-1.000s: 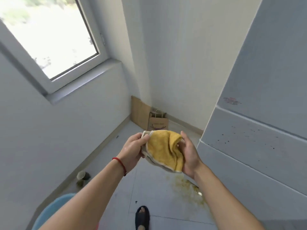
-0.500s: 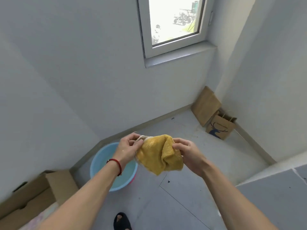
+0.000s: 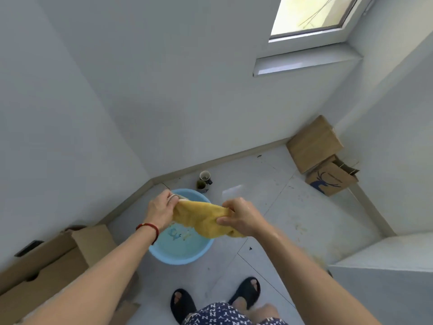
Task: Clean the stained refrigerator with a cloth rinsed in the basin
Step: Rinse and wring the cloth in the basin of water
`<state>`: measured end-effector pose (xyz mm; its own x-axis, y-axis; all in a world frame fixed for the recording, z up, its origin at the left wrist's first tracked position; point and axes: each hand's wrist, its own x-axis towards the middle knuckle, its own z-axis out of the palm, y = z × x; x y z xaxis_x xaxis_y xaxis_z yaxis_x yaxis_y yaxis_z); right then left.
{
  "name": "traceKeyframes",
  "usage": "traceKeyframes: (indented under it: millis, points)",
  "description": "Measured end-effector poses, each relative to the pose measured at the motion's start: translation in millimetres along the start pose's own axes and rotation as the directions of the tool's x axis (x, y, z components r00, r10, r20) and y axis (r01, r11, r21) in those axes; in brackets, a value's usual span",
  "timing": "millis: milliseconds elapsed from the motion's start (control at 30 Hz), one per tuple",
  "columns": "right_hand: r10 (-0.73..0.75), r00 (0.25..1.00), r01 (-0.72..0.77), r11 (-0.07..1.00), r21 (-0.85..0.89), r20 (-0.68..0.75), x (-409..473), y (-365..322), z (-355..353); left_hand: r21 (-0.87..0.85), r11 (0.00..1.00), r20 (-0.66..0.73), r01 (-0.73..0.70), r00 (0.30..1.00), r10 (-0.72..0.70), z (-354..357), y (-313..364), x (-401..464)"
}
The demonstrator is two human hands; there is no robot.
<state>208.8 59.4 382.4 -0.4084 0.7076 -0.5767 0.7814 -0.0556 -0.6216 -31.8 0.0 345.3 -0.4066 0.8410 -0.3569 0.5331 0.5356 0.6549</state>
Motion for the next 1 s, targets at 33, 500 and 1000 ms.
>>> traceKeyframes:
  millis: [33, 500, 1000]
  points:
    - [0.014, 0.999, -0.011, 0.998, -0.065, 0.042, 14, 1, 3, -0.007, 0.999, 0.036, 0.043, 0.998, -0.043, -2, -8, 8]
    - [0.011, 0.965, 0.104, 0.901, -0.421, 0.261, 285, 101, 156, -0.491, 0.513, 0.409, 0.704, 0.706, -0.578, 116, -222, 104]
    - [0.033, 0.999, -0.040, 0.917, -0.397, -0.024, 417, 262, 363, -0.068, 0.735, -0.104, 0.674, 0.728, -0.677, 359, -386, 218]
